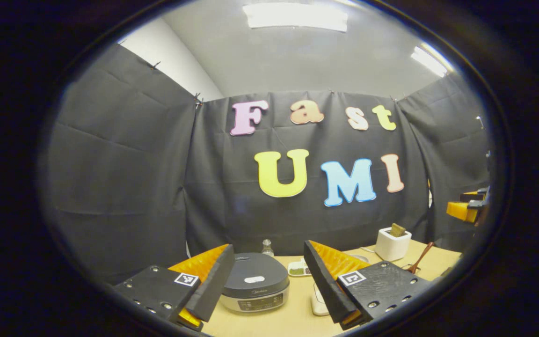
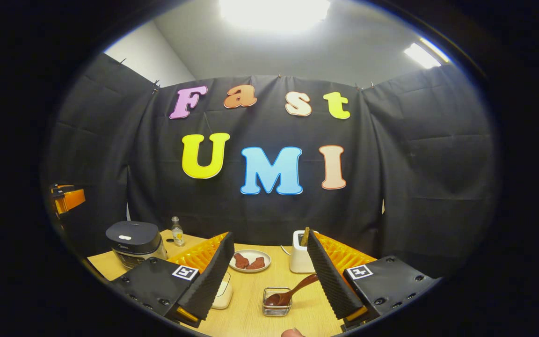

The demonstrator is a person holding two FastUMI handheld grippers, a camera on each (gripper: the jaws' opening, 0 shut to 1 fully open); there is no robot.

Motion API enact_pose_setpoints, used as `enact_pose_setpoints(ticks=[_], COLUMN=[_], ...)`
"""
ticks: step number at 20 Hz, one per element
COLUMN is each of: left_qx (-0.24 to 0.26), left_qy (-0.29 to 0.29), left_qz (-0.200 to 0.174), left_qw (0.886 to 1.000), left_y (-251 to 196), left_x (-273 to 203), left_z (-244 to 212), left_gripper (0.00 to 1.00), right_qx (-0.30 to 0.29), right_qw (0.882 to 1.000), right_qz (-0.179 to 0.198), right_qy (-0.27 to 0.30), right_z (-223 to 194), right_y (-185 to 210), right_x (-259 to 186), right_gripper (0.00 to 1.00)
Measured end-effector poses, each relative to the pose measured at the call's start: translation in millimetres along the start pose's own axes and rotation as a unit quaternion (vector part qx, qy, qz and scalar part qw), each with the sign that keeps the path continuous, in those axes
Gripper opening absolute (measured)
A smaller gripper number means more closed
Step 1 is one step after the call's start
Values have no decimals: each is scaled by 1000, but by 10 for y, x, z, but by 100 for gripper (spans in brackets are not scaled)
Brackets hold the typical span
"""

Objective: Close the left gripper, press the button to open the rice cooker; take a wooden spoon from the chopstick holder with the right hand, scoop a spoonful of rice and pour it into the rice cooker, then put the wooden spoon back into the chopstick holder.

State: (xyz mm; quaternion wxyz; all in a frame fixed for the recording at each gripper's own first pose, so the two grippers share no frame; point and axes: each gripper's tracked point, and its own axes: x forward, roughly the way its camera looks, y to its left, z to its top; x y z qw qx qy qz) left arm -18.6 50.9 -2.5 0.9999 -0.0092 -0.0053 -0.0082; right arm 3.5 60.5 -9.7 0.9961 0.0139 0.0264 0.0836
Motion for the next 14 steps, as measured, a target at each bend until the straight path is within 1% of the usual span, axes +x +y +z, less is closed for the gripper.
enact_pose_setpoints(ticks=[2, 5, 6, 7, 14], left_qx=[-5, 2, 4, 4, 5], left_qy=[0, -5, -9, -11, -14], left_qz=[-1, -5, -5, -7, -16], left_qw=[1000, 1000, 1000, 1000, 1000], left_y=[17, 25, 30, 31, -77], left_x=[-60, -119, -139, -179, -262], left_z=[26, 127, 170, 213, 288], left_gripper=[91, 91, 91, 92, 92], right_qx=[2, 6, 7, 8, 8], right_qw=[1000, 1000, 1000, 1000, 1000], right_qz=[-1, -2, -3, -4, 1], right_qy=[-8, -14, -14, -15, -20], right_z=[52, 91, 96, 122, 186], right_y=[28, 32, 26, 8, 24], right_x=[-74, -129, -138, -144, -189], right_gripper=[99, 99, 94, 99, 99])
